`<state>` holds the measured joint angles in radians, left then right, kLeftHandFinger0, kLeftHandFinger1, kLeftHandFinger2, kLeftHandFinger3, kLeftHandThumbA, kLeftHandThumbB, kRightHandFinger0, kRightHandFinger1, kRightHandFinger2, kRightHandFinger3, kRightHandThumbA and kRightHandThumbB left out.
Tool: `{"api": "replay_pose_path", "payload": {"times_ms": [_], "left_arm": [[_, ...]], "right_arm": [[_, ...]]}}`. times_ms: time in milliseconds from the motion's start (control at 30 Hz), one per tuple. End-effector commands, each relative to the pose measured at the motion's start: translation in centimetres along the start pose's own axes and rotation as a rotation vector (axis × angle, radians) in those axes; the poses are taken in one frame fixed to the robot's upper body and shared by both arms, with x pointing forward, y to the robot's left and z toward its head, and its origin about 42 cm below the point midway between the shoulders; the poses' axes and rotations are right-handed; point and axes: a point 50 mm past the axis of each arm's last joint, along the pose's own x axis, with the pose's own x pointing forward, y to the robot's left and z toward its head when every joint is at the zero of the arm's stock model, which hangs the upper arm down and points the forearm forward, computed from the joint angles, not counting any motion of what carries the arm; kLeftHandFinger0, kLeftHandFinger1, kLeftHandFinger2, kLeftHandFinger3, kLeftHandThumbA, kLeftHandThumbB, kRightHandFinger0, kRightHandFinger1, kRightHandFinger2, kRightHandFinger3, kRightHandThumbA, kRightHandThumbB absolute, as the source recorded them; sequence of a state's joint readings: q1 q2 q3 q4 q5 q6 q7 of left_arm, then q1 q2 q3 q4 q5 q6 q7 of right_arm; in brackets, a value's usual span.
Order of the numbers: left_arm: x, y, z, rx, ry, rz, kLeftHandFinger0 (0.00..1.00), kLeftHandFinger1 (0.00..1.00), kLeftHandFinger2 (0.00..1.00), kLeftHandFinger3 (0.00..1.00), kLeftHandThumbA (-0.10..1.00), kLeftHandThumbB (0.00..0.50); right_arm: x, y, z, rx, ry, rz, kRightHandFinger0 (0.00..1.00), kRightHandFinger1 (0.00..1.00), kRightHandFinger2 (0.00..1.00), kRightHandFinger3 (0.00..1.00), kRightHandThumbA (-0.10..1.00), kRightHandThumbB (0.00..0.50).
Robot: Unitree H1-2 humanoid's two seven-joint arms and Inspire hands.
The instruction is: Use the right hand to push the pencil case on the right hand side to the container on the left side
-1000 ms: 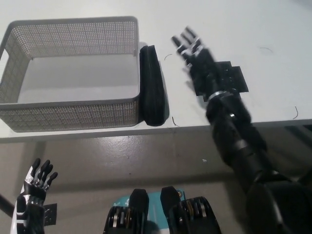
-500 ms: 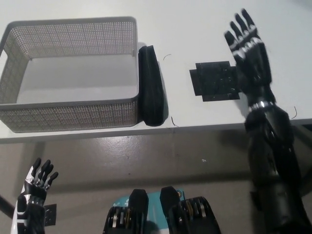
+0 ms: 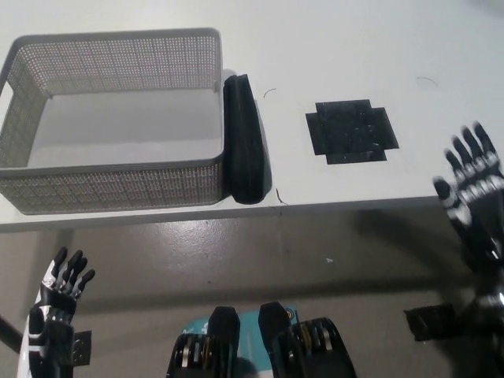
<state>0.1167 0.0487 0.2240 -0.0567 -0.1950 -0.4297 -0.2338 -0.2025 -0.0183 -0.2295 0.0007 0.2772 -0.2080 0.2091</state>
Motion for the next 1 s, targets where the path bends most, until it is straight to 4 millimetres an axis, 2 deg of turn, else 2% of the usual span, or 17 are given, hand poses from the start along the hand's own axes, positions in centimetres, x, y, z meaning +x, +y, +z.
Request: {"api": "replay_pose_path", "payload": {"times_ms": [0, 133, 200, 400, 533, 967], "left_arm": [[2.2, 0.8, 1.6, 0.033, -0.105, -0.033, 1.00, 1.00, 1.00, 1.00, 1.00, 0.422], [2.2, 0.9, 1.6, 0.046, -0.108, -0.029, 1.00, 1.00, 1.00, 1.00, 1.00, 0.404], [2.3, 0.9, 1.6, 0.035, -0.107, -0.024, 1.00, 1.00, 1.00, 1.00, 1.00, 0.420], [2.4, 1.0, 1.6, 0.038, -0.111, -0.011, 1.00, 1.00, 1.00, 1.00, 1.00, 0.421], [2.5, 1.0, 1.5, 0.032, -0.111, -0.009, 1.00, 1.00, 1.00, 1.00, 1.00, 0.421], [3.1, 0.8, 1.5, 0.036, -0.120, -0.012, 1.00, 1.00, 1.00, 1.00, 1.00, 0.420]], "right_arm": [[-3.3, 1.5, 6.2, -0.038, -0.144, 0.190, 1.00, 1.00, 1.00, 1.00, 1.00, 0.301], [-4.5, 1.2, 5.0, -0.037, -0.087, 0.209, 1.00, 1.00, 1.00, 1.00, 1.00, 0.275], [-4.9, 1.1, 4.4, -0.044, -0.061, 0.213, 1.00, 1.00, 1.00, 1.00, 1.00, 0.276], [-5.4, 1.4, 3.1, -0.046, 0.002, 0.226, 1.00, 1.00, 1.00, 1.00, 1.00, 0.276], [-5.2, 1.7, 2.7, -0.040, 0.015, 0.231, 1.00, 1.00, 1.00, 1.00, 1.00, 0.258], [-4.2, 1.9, 2.3, -0.020, 0.031, 0.218, 1.00, 1.00, 1.00, 1.00, 1.00, 0.266]]}}
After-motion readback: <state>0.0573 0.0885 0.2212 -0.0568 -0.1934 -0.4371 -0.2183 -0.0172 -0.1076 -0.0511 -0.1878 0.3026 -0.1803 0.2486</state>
